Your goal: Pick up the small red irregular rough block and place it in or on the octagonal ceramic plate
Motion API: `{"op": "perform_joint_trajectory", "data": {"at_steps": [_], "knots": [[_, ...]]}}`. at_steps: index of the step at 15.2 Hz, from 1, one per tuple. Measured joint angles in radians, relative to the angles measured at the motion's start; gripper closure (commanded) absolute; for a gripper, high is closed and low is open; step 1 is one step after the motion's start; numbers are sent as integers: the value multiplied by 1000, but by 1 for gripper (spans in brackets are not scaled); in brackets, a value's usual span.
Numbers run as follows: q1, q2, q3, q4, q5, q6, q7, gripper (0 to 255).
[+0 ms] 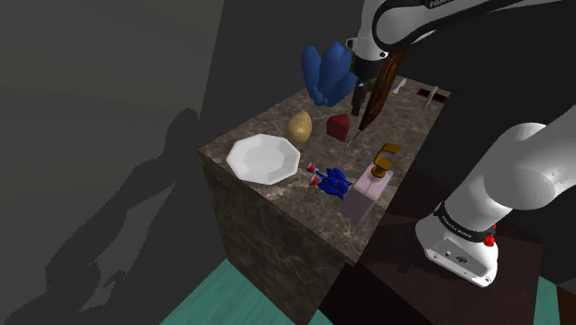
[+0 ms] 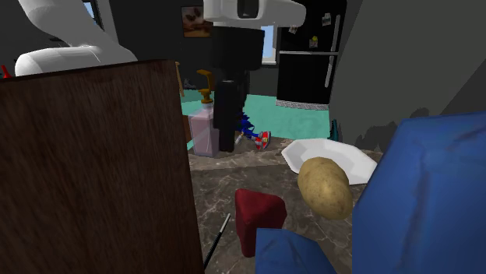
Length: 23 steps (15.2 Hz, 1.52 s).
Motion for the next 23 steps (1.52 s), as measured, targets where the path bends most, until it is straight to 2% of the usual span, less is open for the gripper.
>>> {"op": "perform_joint_trajectory", "data": {"at_steps": [8,15,21,22,23], "knots": [[0,272,-33,99,-47,216,-159,0],[-5,345,-39,75,-51,315,-170,0],[-5,350,-40,70,-52,327,-170,0],[-5,350,-40,70,-52,327,-170,255],[-5,350,-40,71,-52,327,-170,255]]}}
